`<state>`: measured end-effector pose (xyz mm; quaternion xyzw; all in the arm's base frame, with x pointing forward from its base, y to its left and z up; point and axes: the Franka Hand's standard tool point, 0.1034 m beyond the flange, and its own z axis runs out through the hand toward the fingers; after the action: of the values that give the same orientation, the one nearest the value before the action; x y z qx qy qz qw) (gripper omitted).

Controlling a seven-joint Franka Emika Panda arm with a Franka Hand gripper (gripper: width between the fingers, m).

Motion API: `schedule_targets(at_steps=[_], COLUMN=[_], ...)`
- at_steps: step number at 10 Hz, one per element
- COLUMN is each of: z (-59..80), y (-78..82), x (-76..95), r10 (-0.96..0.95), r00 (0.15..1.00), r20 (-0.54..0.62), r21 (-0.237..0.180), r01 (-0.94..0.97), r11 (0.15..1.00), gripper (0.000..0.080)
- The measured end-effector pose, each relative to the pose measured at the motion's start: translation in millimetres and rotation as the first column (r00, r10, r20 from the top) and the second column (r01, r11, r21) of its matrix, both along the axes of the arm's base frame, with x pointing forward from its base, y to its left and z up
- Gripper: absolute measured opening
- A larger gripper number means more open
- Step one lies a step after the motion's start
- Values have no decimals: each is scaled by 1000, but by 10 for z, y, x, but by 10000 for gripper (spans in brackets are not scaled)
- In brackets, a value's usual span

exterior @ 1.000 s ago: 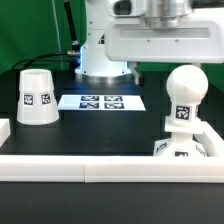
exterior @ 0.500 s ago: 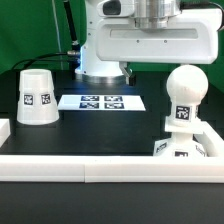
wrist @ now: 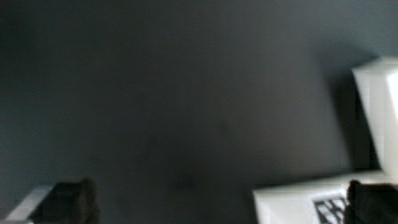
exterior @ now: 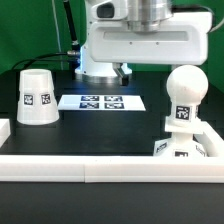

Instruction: Assemble lamp

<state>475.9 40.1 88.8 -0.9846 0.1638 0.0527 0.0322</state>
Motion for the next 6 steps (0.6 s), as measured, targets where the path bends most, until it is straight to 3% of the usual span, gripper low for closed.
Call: schedule_targets(at_steps=[3, 6], z=[66, 124], y=[-483, -884], x=[-370, -435], r10=[71, 143], r00=[997, 989], r20=[-3, 45], r21=[8, -6], r01=[-71, -142], r11=[997, 990], gripper=[698, 698])
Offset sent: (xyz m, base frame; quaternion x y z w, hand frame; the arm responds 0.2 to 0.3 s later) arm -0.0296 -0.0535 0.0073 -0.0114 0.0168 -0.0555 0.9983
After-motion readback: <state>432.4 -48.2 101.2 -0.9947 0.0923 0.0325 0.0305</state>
